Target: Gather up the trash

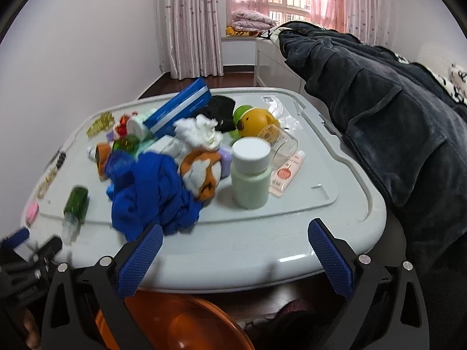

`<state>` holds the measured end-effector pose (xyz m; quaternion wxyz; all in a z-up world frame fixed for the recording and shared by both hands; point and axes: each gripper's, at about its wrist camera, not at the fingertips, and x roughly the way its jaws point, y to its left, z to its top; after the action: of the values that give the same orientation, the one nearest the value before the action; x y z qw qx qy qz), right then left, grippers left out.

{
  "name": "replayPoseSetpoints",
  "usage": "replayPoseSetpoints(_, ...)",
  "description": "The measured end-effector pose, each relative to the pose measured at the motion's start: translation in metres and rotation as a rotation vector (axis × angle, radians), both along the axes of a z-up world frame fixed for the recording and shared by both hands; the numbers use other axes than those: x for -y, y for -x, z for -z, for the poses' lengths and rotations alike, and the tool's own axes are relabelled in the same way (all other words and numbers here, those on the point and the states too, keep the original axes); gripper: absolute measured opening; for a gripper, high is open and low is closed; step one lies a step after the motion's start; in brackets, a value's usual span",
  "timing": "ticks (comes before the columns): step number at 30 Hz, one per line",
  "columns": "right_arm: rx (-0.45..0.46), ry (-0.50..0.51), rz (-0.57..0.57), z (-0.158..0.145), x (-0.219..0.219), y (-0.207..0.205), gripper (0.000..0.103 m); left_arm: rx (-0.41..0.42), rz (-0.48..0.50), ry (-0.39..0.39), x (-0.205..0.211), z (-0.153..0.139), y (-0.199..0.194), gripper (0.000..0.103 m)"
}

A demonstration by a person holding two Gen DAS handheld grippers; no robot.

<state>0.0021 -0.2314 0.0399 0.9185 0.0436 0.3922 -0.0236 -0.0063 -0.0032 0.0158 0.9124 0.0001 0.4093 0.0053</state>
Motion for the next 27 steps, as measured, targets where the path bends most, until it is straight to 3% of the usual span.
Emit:
replayPoseSetpoints(7,-0.043,-0.072,0.077,0.003,0.034,-0.045,0.098,-0.019,0.059,-0.042,0.016,0.002,-0.002,0.097)
replayPoseSetpoints(11,-0.068,-0.043,0.090,0.018,0.033,-0.068,0.098,-0.043,0.066,-0.030,0.016,0.004,-0.002,0.097)
replayPoseSetpoints(15,-0.076,-0.039,0.086,0.029,0.027,-0.081,0.083,-0.044,0.054,-0.031,0.013,0.003,0.001,0.097)
replayPoseSetpoints(17,-0.084,-0.043,0.087,0.036,0.025,-0.088,0.067,-0.048,0.051,-0.028,0.012,0.004,0.001,0.097)
replayPoseSetpoints(18,-0.091,-0.052,0.084,0.041,0.025,-0.093,0.049,-0.049,0.051,-0.030,0.012,0.004,0.001,0.097)
replayPoseSetpoints(19,-0.093,-0.064,0.076,0.045,0.024,-0.096,0.043,-0.049,0.048,-0.035,0.012,0.005,0.000,0.097)
replayPoseSetpoints(23,-0.054,-0.034,0.083,0.041,0.020,-0.090,0.042,-0.042,0.041,-0.054,0.011,0.006,0.001,0.097)
replayPoseSetpoints(27,0.019,-0.086,0.041,0.006,0.026,-0.065,0.043,-0.034,0.031,-0.026,0.004,0.005,0.002,0.097)
